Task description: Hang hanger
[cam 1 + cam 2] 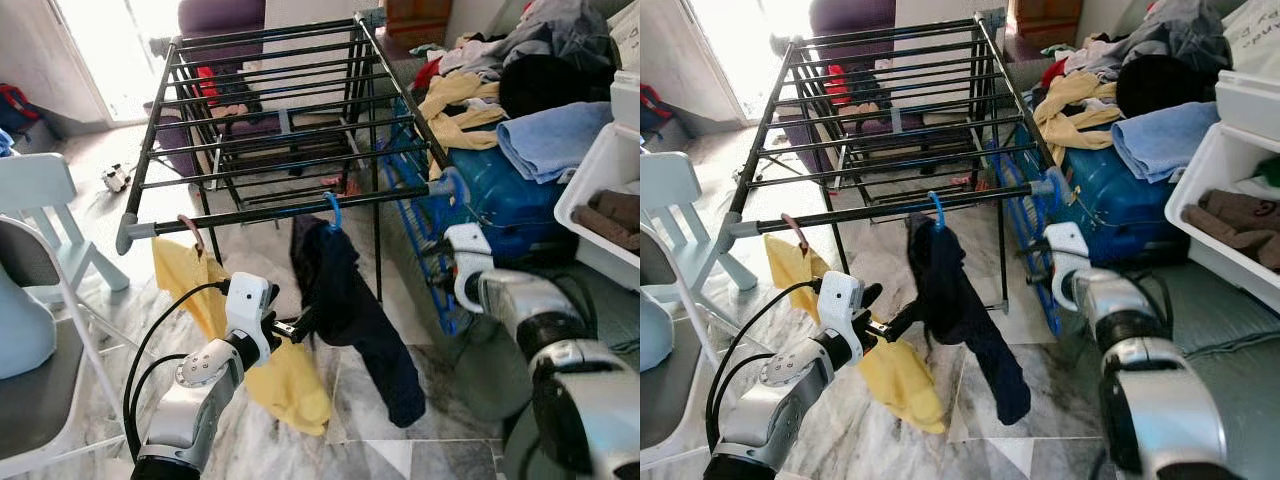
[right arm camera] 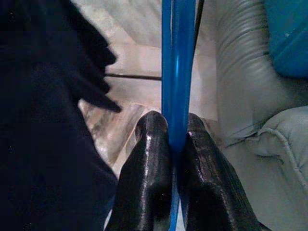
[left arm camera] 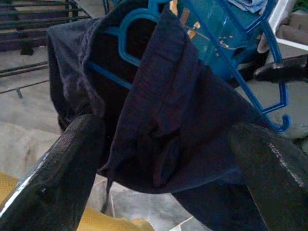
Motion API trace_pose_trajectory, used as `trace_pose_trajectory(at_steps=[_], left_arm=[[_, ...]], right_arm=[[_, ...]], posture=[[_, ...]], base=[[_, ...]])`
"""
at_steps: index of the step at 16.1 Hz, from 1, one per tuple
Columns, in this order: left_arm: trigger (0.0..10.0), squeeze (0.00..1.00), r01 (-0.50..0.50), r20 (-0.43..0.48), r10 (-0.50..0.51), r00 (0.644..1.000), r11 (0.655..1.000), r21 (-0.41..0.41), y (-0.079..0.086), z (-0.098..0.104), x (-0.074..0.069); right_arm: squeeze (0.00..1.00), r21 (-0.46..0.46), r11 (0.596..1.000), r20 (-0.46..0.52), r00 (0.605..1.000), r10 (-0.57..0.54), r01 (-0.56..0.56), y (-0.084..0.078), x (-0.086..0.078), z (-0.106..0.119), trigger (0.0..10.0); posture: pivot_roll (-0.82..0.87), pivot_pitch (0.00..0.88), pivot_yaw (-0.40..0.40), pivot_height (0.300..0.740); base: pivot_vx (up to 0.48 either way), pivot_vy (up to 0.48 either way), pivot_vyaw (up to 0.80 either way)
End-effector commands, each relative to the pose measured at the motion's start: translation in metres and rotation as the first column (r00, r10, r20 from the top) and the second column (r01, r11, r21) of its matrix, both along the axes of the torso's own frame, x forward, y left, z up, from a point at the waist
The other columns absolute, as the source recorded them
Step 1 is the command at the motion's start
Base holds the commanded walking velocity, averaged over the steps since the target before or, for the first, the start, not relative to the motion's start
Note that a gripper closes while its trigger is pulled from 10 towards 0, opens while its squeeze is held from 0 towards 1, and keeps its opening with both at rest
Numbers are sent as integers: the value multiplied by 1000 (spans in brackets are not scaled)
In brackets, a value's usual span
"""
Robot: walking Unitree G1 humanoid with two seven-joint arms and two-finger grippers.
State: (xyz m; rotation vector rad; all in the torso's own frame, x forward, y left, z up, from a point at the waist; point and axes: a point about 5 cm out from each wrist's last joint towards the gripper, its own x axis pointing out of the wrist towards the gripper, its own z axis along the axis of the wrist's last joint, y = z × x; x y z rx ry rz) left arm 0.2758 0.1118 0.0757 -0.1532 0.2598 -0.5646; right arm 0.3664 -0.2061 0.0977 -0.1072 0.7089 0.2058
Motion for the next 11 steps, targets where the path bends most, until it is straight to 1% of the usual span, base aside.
trace_pose_trajectory(at_steps=[1,3,5,6,8,10,11], left_arm=[[10000,0,-10,-1,10,1000,1000,16,5,1,2],[10000,0,-16,1,16,1000,1000,10,6,1,2],[10000,0,-18,2,18,1000,1000,8,6,1,2],[10000,0,-24,3,24,1000,1000,5,6,2,2],[10000,0,-27,0,27,1000,1000,8,7,1,1],[10000,0,-29,-3,29,1000,1000,12,8,0,0],[10000,0,-30,-4,30,1000,999,14,9,0,1]], right_arm=[[0,7,1000,53,999,11,-11,5,9,15,10000],[0,-23,999,66,997,49,-48,10,14,22,10000],[0,-4,998,51,997,61,-61,15,14,21,10000],[0,-18,997,41,996,77,-76,16,13,19,10000],[0,4,995,-2,995,96,-96,21,9,10,10000],[0,-35,992,-1,993,117,-117,22,8,7,10000],[0,-38,993,6,994,113,-113,22,9,8,10000]], posture=[[-120,0,59,740],[-119,0,58,740],[-117,0,52,740],[-114,0,49,740],[-111,0,48,740],[-109,0,48,740],[-109,0,48,740]], base=[[0,0,0],[0,0,0],[0,0,0],[0,0,0],[0,0,0],[0,0,0],[0,0,0]])
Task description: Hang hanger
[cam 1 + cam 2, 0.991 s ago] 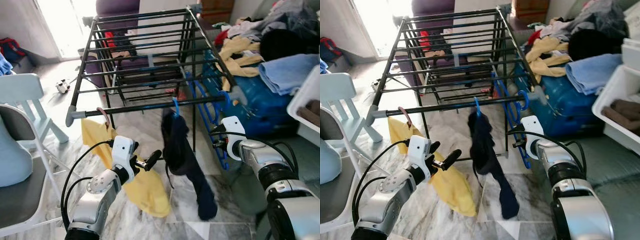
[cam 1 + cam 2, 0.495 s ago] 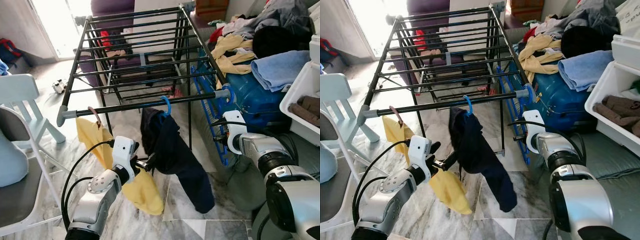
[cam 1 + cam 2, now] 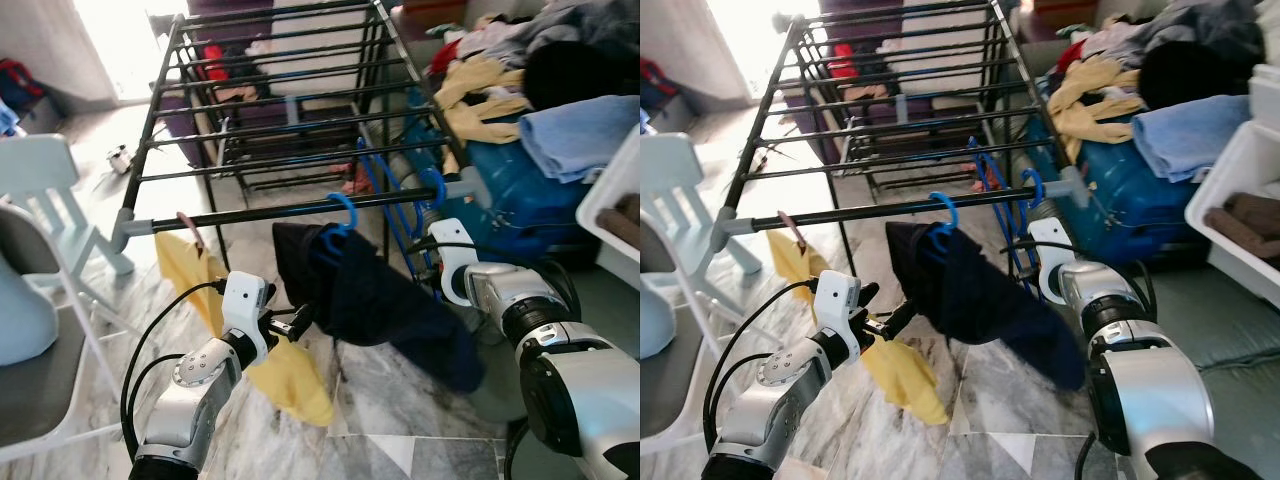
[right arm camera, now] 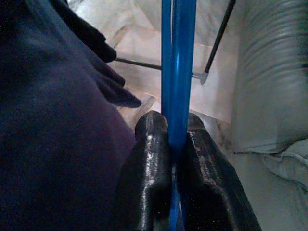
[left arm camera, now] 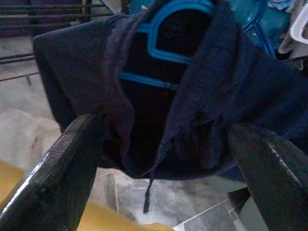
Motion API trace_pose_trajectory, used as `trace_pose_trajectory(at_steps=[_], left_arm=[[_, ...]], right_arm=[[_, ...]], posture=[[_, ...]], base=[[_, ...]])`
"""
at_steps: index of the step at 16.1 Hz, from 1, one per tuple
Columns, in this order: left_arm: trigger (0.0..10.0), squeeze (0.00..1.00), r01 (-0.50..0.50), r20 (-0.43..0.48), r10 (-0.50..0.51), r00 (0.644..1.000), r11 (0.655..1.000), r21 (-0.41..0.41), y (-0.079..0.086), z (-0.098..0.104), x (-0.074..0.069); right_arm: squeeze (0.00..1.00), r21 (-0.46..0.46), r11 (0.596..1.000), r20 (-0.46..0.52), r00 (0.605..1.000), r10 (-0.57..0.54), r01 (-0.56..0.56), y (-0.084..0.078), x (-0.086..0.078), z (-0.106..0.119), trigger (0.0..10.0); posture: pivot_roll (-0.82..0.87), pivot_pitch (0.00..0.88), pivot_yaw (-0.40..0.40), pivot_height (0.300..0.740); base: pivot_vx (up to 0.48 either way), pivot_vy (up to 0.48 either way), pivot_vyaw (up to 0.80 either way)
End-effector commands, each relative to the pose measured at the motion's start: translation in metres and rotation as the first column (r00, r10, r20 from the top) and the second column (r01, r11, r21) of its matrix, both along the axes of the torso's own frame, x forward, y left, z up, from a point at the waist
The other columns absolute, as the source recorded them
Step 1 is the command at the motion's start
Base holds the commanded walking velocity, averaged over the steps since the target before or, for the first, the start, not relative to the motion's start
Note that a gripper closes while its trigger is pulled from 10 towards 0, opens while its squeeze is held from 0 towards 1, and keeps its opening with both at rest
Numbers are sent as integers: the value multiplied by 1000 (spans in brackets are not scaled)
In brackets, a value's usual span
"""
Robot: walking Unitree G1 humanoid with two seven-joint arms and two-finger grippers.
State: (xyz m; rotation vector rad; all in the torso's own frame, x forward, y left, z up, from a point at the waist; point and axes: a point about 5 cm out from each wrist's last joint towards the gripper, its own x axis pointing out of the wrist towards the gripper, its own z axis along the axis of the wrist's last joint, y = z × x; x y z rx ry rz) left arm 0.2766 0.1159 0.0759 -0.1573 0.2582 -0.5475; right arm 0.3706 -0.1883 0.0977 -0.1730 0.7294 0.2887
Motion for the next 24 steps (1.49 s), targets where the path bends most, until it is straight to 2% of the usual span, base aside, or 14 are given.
trace_pose_trajectory(at_steps=[1,5,7,14,17,19,20,21,22,24], left_arm=[[10000,0,-14,-4,14,1000,1000,16,5,0,0],[10000,0,-10,-6,10,1000,1000,20,5,0,-1],[10000,0,-15,-10,15,1000,1000,23,6,-1,-2],[10000,0,-10,-20,10,1000,1000,24,4,-2,-3],[10000,0,-7,-23,8,1000,1000,29,4,-3,-1],[10000,0,-7,-21,7,1000,999,33,4,-3,0],[10000,0,-7,-20,7,1000,999,33,4,-2,0],[10000,0,-7,-20,7,1000,999,33,4,-2,0],[10000,0,-6,-20,6,1000,999,36,4,-2,1],[10000,0,-1,-21,2,1000,999,37,4,-2,1]], right_arm=[[0,-1,1000,33,999,15,-15,6,6,9,10000],[0,67,995,-4,997,-72,72,5,2,2,10000],[0,109,979,-40,985,-166,170,-5,-4,-7,10000],[0,94,973,-95,975,-200,208,-17,-17,-24,10000],[0,46,982,-103,979,-177,182,-21,-22,-31,10000],[0,-64,992,-75,991,-112,107,-25,-22,-32,10000],[549,-86,991,-58,992,-110,105,-26,-21,-31,10000],[753,-94,990,-51,993,-108,103,-26,-21,-30,10000],[1000,-112,989,-38,994,-102,97,-27,-20,-29,10000],[1000,-142,987,-14,997,-82,79,-27,-18,-28,10000]], posture=[[-107,0,48,740],[-94,0,43,740],[-90,0,40,740],[-101,0,40,740],[-102,0,43,740],[-102,0,44,740],[-103,0,45,740],[-103,0,46,740],[-104,0,47,740],[-105,0,50,740]], base=[[0,0,0],[0,0,0],[0,0,0],[0,0,0],[0,0,0],[0,0,0],[0,0,0],[0,0,0],[0,0,0],[0,0,0]])
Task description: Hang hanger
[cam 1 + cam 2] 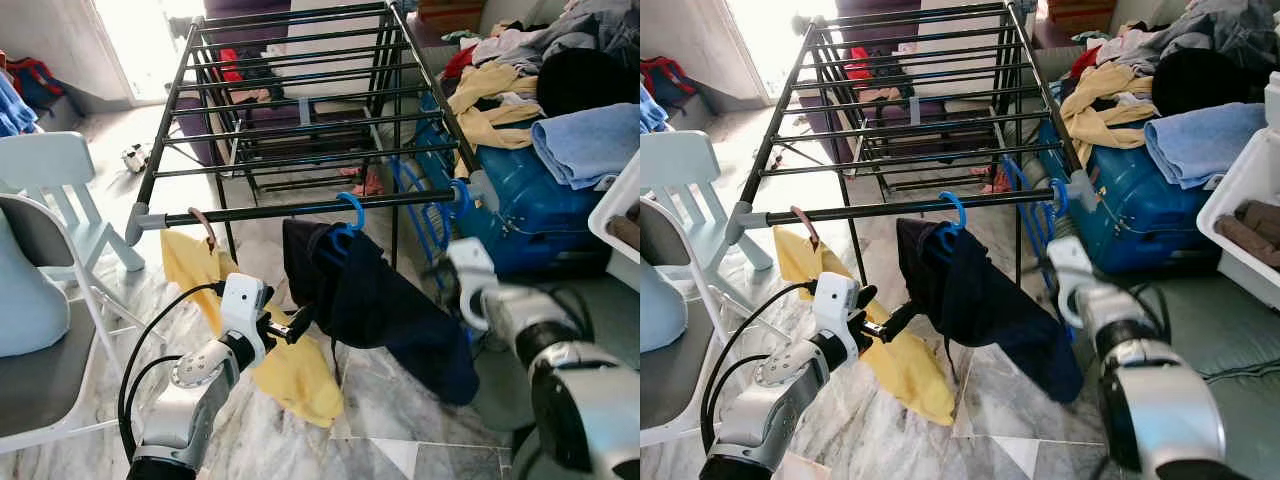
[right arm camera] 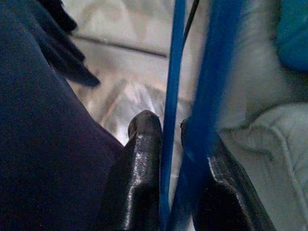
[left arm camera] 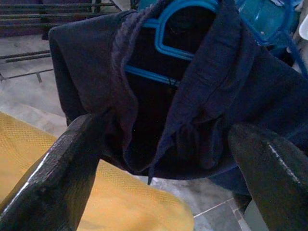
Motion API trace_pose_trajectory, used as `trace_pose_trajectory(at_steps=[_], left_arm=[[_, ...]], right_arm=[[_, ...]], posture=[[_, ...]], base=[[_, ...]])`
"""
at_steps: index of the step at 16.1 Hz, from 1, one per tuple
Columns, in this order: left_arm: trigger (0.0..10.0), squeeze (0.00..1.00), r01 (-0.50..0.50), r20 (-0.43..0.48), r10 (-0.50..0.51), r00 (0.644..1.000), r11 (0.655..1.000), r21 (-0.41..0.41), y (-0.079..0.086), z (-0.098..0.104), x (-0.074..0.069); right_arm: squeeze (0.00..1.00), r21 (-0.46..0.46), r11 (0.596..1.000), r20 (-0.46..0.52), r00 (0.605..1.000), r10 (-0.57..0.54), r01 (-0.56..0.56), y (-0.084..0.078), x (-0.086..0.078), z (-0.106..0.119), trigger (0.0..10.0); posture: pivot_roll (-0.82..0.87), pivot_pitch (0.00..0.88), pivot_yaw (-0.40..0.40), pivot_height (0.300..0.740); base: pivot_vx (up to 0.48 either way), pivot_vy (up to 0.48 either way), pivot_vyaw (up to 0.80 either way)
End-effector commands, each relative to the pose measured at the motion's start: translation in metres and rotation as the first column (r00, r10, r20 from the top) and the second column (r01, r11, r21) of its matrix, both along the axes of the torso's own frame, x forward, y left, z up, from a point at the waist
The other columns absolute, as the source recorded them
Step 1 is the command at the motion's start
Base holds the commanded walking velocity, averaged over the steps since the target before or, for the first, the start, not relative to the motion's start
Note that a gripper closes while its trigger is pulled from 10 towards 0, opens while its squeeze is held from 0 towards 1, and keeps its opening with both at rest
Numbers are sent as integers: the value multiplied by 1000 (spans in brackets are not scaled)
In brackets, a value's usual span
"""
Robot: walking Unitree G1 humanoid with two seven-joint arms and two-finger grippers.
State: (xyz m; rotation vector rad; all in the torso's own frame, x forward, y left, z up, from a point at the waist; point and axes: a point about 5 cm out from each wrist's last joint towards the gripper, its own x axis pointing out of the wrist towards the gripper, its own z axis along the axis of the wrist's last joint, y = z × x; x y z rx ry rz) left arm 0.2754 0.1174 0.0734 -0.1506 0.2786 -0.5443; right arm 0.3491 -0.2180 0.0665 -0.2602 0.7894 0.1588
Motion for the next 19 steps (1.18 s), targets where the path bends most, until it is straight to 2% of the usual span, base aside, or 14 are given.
trace_pose_trajectory(at_steps=[1,5,9,11,14,16,19], left_arm=[[10000,0,0,-4,0,1000,1000,28,3,0,2],[10000,0,4,-11,-3,1000,999,32,2,-1,-1],[10000,0,13,-20,-13,1000,999,39,1,-4,-2],[10000,0,16,-25,-15,1000,999,39,0,-5,-3],[10000,0,24,-33,-23,999,999,47,1,-7,-5],[10000,0,27,-36,-26,999,998,50,0,-9,-6],[10000,0,32,-40,-30,999,998,55,-1,-10,-7]], right_arm=[[1000,-13,1000,41,999,-2,2,0,5,6,10000],[1000,-21,999,119,992,-36,39,-10,7,12,10000],[1000,0,998,274,959,-65,68,-17,6,18,10000],[1000,16,998,304,950,-69,68,-15,2,15,10000],[1000,66,998,371,928,-28,4,-2,-8,14,10000],[1000,63,996,398,916,37,-68,3,-15,13,10000],[1000,49,996,413,909,51,-78,5,-24,11,10000]], posture=[[-103,0,50,740],[-108,0,52,740],[-125,0,59,740],[-129,0,62,740],[-131,0,63,740],[-131,0,58,740],[-135,0,56,740]], base=[[0,0,0],[0,0,0],[0,0,0],[0,0,0],[0,0,0],[0,0,0],[0,0,0]])
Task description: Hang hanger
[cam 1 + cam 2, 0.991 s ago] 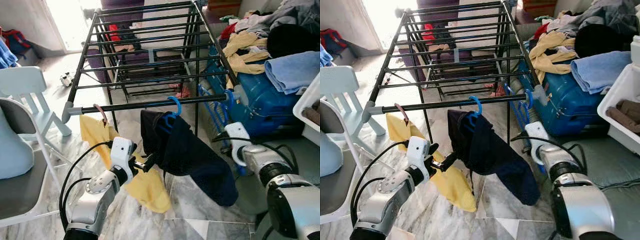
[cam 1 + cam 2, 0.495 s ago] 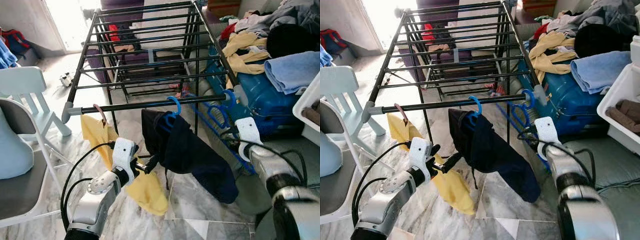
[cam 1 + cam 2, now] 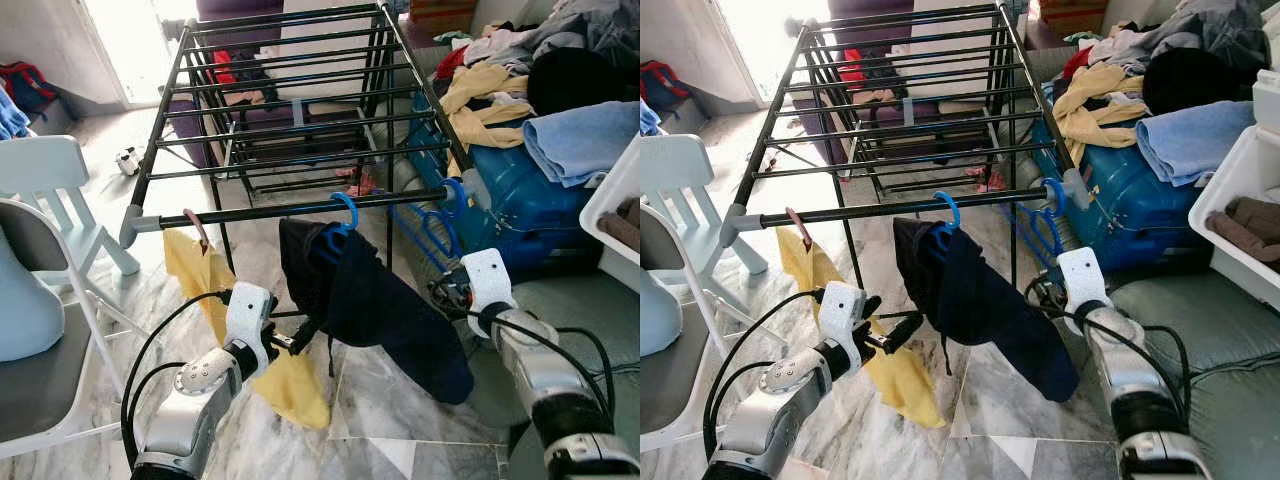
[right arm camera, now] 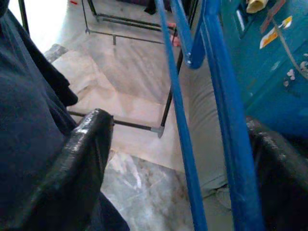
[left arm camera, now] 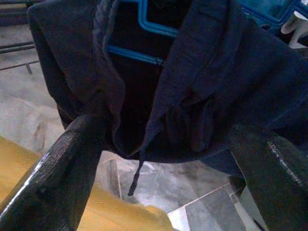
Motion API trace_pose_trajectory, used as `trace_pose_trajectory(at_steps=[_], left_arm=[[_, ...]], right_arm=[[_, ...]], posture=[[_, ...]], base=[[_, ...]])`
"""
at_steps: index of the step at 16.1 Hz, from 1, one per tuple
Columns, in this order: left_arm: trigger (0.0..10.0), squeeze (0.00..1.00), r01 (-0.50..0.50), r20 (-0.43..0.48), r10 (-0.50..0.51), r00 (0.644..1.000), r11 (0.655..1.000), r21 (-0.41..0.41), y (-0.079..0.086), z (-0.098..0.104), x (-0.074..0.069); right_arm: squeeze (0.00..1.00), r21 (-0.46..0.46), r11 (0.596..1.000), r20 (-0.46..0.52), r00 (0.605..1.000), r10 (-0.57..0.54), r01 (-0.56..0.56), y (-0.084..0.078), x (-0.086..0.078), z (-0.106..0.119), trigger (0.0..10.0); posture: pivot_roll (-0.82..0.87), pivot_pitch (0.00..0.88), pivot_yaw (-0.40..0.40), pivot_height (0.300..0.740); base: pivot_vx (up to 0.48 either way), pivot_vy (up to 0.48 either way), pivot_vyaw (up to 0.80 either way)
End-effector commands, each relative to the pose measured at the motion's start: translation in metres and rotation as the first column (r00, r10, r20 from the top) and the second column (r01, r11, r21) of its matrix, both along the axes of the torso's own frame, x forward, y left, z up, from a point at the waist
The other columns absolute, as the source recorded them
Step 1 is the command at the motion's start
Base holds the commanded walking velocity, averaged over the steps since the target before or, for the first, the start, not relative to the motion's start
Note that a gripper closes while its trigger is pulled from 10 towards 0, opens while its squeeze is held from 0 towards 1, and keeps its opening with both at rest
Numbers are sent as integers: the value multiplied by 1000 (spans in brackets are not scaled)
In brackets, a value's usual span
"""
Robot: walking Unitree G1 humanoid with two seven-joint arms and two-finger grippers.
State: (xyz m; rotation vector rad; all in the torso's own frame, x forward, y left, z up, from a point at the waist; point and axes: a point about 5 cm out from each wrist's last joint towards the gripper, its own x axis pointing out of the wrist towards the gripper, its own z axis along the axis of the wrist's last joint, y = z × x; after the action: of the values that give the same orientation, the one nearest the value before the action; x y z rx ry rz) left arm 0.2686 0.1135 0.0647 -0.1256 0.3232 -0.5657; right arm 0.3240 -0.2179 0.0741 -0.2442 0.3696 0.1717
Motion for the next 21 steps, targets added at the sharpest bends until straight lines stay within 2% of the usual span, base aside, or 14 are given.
trace_pose_trajectory(at_steps=[1,3,4,7,10,13,14,19,21], left_arm=[[10000,0,4,-4,-4,1000,1000,25,3,-1,0],[10000,0,3,-4,-3,1000,1000,27,3,-1,0],[10000,0,0,-3,0,1000,1000,28,3,-1,0],[10000,0,-5,-2,5,1000,1000,23,3,0,1],[10000,0,-3,-4,3,1000,1000,22,3,0,2],[10000,0,-6,0,6,1000,1000,25,3,1,2],[10000,0,-9,3,9,1000,1000,28,4,1,2],[10000,0,-12,6,12,1000,1000,26,5,2,2],[10000,0,-11,4,10,1000,1000,29,4,2,2]], right_arm=[[1000,-5,1000,13,1000,11,-11,5,0,3,10000],[1000,-16,1000,46,999,-9,10,4,-3,6,10000],[1000,-5,999,94,995,-38,38,3,-6,10,10000],[1000,33,999,143,989,-42,38,10,-14,13,10000],[1000,31,999,131,991,-40,36,14,-19,8,10000],[1000,2,997,227,972,-69,71,14,-21,20,10000],[1000,25,995,250,963,-99,95,14,-21,23,10000],[1000,20,996,275,957,-88,86,20,-23,26,10000],[1000,19,996,279,956,-91,89,20,-22,26,10000]], posture=[[-134,0,56,740],[-133,0,55,740],[-132,0,54,740],[-138,0,55,740],[-141,0,55,740],[-138,0,53,740],[-136,0,55,740],[-136,0,55,740],[-138,0,56,740]], base=[[0,0,0],[0,0,0],[0,0,0],[0,0,0],[0,0,0],[0,0,0],[0,0,0],[0,0,0],[-328,0,0]])
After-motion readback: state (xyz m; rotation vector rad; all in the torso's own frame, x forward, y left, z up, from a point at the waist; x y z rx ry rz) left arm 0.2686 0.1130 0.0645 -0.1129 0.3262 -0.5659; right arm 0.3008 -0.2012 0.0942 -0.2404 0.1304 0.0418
